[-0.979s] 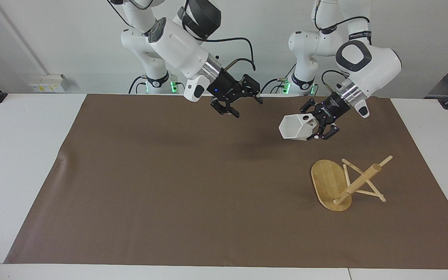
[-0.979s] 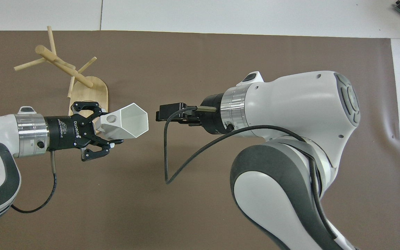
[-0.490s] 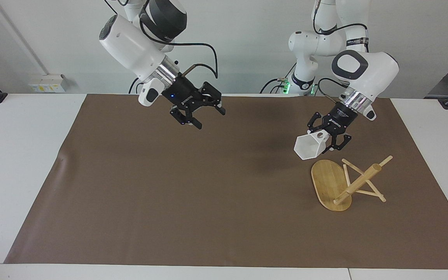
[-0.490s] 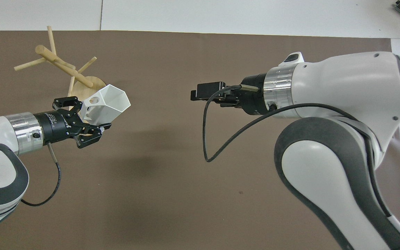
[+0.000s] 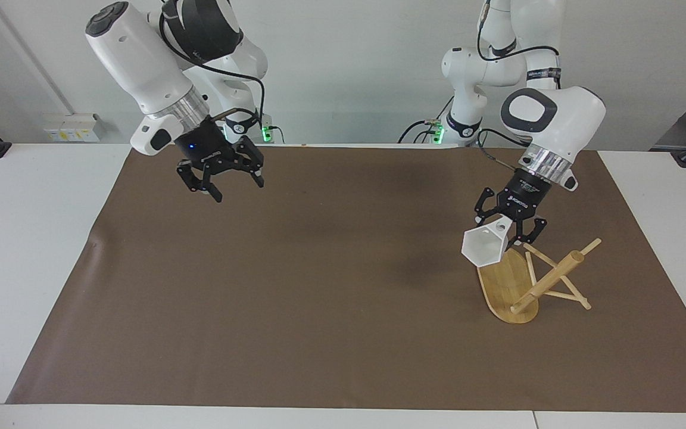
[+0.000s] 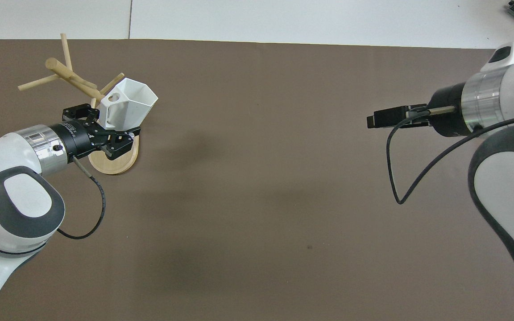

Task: Hang cup on rack
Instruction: 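Carry the cup to the mug tree while the right gripper withdraws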

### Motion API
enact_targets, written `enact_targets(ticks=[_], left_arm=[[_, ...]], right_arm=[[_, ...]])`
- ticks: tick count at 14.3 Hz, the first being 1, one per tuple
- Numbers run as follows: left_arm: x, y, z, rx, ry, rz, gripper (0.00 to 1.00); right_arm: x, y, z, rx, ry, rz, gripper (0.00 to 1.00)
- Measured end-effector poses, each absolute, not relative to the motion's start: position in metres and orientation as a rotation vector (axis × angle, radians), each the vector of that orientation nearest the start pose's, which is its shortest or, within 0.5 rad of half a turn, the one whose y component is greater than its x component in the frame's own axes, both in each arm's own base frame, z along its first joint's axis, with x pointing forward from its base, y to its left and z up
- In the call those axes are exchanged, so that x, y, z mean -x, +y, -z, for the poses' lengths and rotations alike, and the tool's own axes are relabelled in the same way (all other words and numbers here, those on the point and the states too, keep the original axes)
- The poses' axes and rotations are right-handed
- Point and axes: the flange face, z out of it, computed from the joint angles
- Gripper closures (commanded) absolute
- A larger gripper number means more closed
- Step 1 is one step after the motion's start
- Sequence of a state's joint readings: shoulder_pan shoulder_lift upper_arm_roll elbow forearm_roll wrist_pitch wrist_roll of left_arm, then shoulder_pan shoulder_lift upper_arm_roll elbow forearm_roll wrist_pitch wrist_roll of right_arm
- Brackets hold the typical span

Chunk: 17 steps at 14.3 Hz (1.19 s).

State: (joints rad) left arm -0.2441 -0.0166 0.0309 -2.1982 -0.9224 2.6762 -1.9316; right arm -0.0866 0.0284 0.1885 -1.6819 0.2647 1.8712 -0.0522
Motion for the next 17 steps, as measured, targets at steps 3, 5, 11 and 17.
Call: enact_targets(ticks=[3, 5, 11, 17], left_arm=[[-0.561, -0.097, -0.433, -0.771, 2.306, 0.395, 1.00], [-0.566, -0.095, -0.439, -0.733, 2.307, 0.401, 1.00], [-0.576, -0.081, -0.445, -0.651, 2.315, 0.395, 1.00], [-0.580, -0.070, -0.439, -0.579, 2.334, 0.375, 1.00]], right_arm=[[-0.584, 0.045, -0.580, 2.977, -0.116, 0.208, 0.00], [-0.583, 0.022, -0.574, 3.051, -0.095, 0.189, 0.00], [-0.578, -0.057, -0.572, 3.102, 0.093, 0.188, 0.00], [-0.571, -0.061, -0.572, 3.128, 0.139, 0.111, 0.00]])
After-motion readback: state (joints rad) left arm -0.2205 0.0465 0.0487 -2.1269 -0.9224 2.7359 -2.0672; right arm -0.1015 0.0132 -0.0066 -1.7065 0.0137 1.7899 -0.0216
